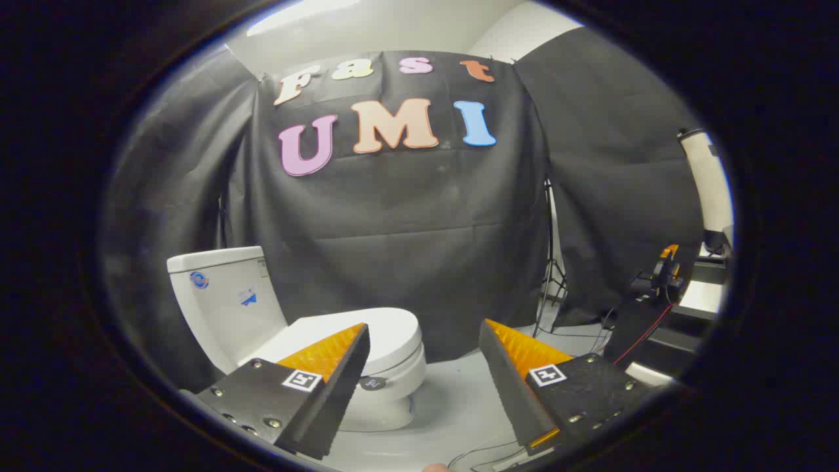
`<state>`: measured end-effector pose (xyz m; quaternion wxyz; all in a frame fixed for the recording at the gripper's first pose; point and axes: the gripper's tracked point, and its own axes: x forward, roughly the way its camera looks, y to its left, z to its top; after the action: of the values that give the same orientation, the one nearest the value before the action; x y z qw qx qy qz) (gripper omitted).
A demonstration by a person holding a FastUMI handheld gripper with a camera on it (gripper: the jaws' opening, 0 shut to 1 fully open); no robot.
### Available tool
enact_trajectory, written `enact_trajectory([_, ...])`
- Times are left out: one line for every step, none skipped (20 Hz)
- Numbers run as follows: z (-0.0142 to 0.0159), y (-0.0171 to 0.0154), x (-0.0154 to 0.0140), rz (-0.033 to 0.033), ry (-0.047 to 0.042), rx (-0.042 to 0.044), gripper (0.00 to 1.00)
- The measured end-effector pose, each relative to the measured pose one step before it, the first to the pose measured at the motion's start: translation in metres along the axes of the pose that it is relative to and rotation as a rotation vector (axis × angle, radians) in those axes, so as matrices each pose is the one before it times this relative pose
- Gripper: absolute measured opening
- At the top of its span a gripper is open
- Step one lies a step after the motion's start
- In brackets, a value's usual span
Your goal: Open the toilet lid.
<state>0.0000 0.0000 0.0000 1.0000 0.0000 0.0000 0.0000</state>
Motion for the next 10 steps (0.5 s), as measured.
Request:
enact_trajectory([-0.00001, 0.00114, 0.00063, 0.00148, 0.0002, -0.00642, 0.99])
enact_trajectory([-0.00156, 0.00086, 0.00228, 0.00239, 0.00459, -0.00632, 0.99])
enact_trajectory([-0.00025, 0.00213, 0.00114, 0.00353, 0.00524, -0.00151, 0.99])
enact_trajectory([0.00118, 0.00283, 0.00072, 0.00324, 0.00487, 0.00788, 0.99])
enact_trajectory([0.00299, 0.00222, -0.00034, -0.00007, 0.00308, 0.01479, 0.99])
enact_trajectory([0.00389, 0.00346, 0.00088, 0.0034, 0.0018, 0.02137, 0.99])
enact_trajectory([0.00454, 0.00554, 0.00018, 0.00582, -0.00715, 0.01427, 0.99])
enact_trajectory([0.003, 0.00592, 0.00147, 0.01059, -0.00761, -0.00697, 0.99])
enact_trajectory([0.0013, 0.00402, 0.00131, 0.00846, -0.00352, -0.0398, 0.99])
enact_trajectory([-0.00141, 0.00127, -0.00063, 0.00529, -0.00764, -0.05627, 0.99])
